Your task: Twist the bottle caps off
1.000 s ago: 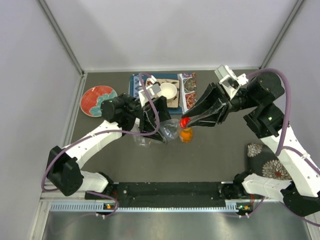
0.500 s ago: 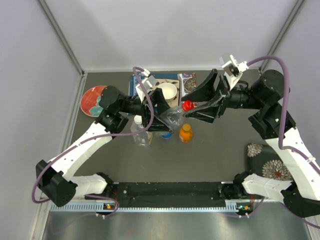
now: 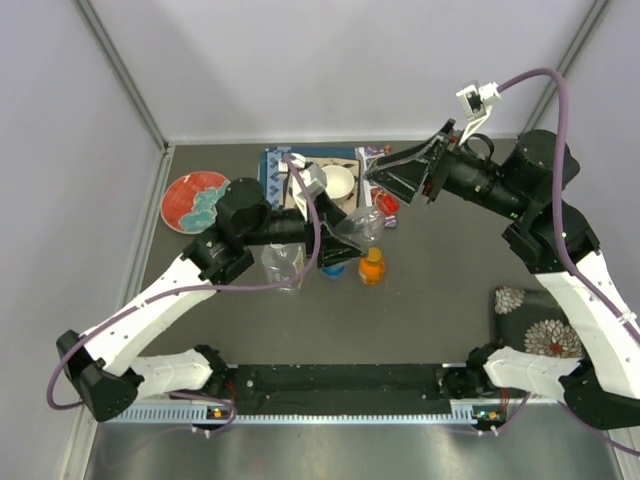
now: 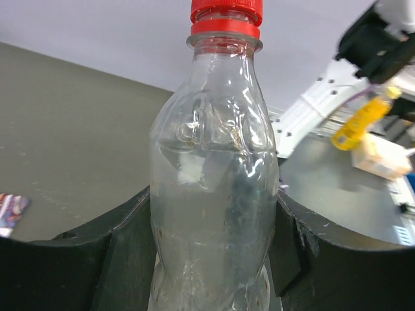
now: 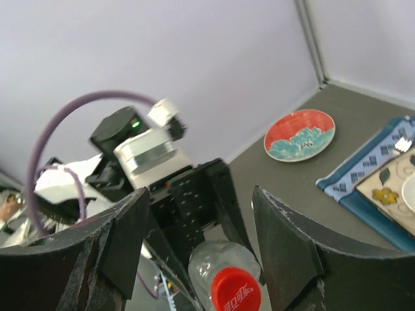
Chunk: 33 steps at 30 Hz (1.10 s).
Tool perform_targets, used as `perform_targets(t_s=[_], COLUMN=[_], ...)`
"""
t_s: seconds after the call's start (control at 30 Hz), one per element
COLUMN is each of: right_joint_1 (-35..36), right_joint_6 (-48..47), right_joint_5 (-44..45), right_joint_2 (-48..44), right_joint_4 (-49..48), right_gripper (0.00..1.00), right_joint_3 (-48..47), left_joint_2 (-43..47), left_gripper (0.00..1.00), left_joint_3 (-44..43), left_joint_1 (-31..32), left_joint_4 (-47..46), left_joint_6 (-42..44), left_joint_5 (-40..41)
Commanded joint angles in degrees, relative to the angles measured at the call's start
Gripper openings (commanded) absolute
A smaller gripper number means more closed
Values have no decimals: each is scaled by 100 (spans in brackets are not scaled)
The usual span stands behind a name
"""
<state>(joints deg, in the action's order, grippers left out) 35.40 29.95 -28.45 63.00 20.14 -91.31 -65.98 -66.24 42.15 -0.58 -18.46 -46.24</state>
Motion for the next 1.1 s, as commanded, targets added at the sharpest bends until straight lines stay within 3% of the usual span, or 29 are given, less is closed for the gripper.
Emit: perform_targets(t_s=[0.0,0.17,0.37,0.8,1.07], right_joint_1=[11,20,11,81,90], right_joint_6=[493,573,599,661,705], right_joint_5=[1033,1534,1597,1474,1377], right_joint_2=[45,89,116,371,397], right_joint_4=[604,1035,1185,1080,957], right_gripper=[66,67,69,67,53], right_joint_3=[-344,-414,-353,-203,-63], left_joint_2=[375,480,577,454,463], left_gripper=[27,27,27,27,27], left_joint_3=[-276,-188,-38,23,49], left_joint_1=[530,1190,1480,1770,1823], left_joint_4=[620,595,427,357,322], left_joint_6=[1220,1749,1811,2074,2101], left_joint_5=[1976,4030,5229,5626,5705])
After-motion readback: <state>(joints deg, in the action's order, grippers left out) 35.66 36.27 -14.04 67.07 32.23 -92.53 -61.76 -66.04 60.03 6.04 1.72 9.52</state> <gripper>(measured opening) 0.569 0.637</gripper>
